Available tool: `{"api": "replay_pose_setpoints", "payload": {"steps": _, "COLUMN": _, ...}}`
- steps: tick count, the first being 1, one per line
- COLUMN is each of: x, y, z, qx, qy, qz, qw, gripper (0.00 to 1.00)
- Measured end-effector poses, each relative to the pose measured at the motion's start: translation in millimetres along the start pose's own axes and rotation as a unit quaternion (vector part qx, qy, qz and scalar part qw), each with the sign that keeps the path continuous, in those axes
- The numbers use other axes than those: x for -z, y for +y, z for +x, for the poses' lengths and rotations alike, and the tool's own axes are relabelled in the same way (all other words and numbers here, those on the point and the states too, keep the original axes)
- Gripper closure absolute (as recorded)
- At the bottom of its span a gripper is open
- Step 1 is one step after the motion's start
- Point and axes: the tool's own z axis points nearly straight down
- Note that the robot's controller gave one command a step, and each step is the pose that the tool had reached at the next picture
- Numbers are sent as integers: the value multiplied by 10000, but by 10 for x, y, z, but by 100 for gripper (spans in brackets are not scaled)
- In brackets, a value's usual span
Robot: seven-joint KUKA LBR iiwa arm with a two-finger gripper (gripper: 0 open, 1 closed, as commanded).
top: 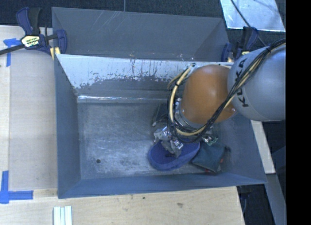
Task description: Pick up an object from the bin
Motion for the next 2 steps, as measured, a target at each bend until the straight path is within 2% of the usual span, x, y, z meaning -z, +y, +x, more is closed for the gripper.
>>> {"api": "replay_pose_setpoints", "payload": {"steps": 1, "x": -13, "y": 32, "z": 228, "qx": 1386, "qy": -48, "qz": 29, "qw": 9903, "gripper": 100}}
{"api": "replay_pose_setpoints", "payload": {"steps": 2, "x": 1094, "y": 75, "z": 258, "qx": 1277, "qy": -4, "qz": 15, "qw": 9918, "gripper": 100}}
